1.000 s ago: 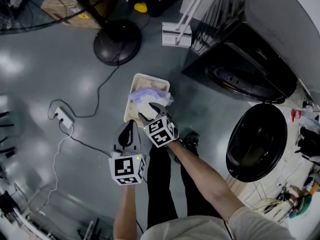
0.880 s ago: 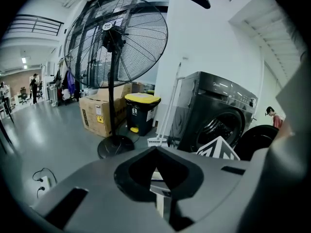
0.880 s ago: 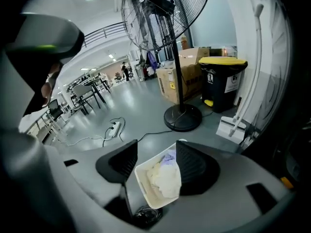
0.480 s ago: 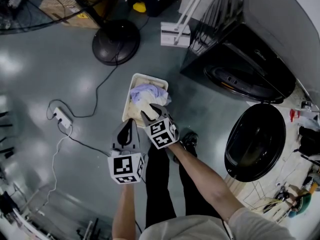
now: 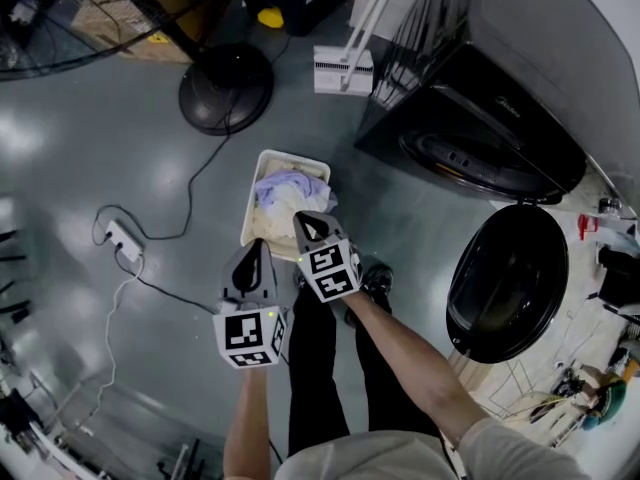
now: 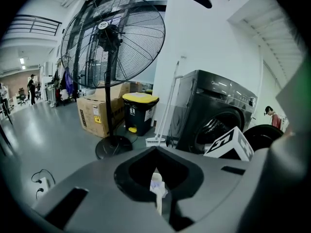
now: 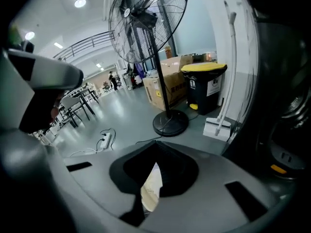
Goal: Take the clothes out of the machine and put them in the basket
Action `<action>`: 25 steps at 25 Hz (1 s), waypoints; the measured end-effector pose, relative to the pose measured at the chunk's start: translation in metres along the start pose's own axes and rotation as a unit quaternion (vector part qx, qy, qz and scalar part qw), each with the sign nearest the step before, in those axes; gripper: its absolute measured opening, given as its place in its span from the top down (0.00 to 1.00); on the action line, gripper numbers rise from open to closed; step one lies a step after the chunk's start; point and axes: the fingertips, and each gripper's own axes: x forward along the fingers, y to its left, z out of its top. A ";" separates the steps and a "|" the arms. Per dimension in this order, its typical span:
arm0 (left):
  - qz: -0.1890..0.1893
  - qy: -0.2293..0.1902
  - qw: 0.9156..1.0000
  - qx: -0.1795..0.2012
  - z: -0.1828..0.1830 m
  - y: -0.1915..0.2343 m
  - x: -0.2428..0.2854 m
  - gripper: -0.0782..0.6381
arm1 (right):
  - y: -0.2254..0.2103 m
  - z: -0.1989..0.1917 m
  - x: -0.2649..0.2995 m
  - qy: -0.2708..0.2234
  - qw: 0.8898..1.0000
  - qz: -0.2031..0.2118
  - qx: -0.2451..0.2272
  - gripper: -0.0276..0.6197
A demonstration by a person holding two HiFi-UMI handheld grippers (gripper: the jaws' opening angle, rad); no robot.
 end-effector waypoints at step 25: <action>-0.102 -0.003 0.991 0.085 0.072 -0.149 0.042 0.87 | -0.201 0.004 -0.288 -0.148 0.959 -0.218 0.106 0.92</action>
